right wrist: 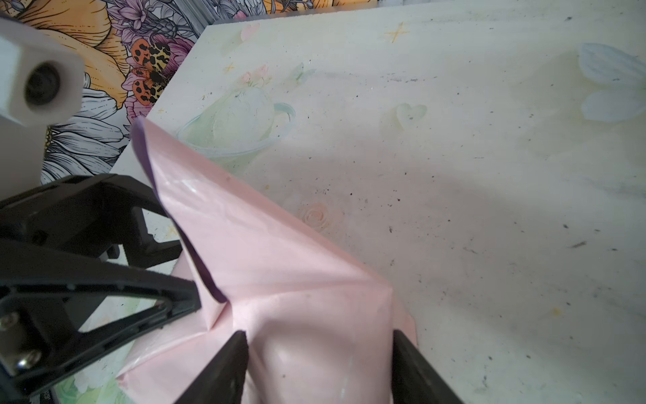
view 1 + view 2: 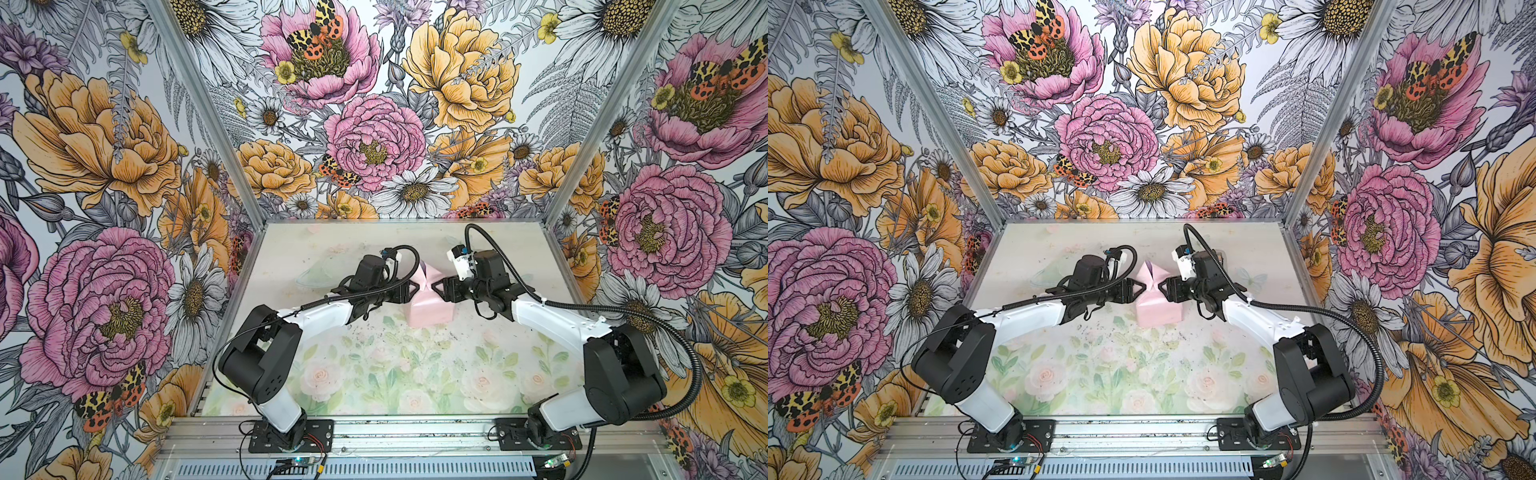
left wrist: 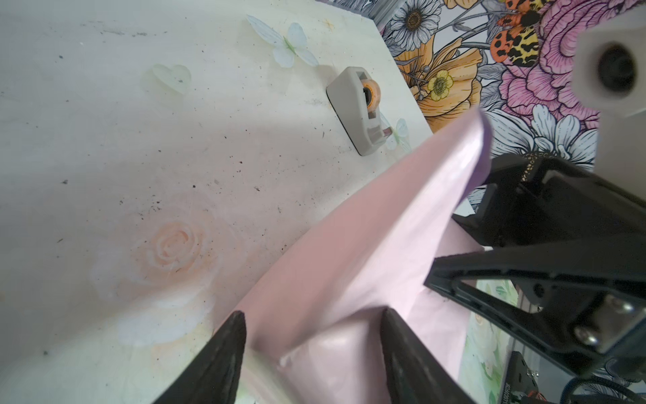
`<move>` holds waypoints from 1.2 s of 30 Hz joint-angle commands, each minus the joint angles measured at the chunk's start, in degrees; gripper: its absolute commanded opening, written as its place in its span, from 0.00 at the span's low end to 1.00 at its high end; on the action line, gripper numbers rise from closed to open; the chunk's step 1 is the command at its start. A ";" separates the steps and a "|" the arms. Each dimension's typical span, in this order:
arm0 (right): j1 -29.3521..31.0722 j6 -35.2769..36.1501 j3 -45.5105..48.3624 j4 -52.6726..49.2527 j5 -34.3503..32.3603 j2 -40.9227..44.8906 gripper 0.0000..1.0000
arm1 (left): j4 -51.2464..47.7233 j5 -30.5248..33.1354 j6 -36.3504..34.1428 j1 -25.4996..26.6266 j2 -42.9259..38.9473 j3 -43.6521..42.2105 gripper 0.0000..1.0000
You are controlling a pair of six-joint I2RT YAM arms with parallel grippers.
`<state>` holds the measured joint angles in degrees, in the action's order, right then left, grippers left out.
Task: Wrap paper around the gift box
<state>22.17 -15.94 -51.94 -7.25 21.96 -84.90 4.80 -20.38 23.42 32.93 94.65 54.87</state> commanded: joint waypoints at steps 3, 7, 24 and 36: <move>0.41 1.62 -0.15 1.05 1.22 -0.42 0.64 | 1.71 -8.91 -6.30 -1.32 2.69 3.95 0.63; 0.41 2.39 -0.18 0.55 1.67 -0.82 0.64 | 1.79 -11.63 -7.72 -1.97 4.61 5.74 0.63; -0.29 3.30 -0.11 -0.97 3.31 -1.31 0.63 | 5.20 -18.97 -10.44 -2.96 9.07 9.92 0.62; -0.46 3.07 -0.52 -1.56 3.69 -0.37 0.62 | 5.16 -18.05 -11.33 -3.04 13.38 11.09 0.54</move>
<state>22.04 -13.56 -51.94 -7.84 24.29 -85.67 9.23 -38.02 13.43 30.46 107.70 65.36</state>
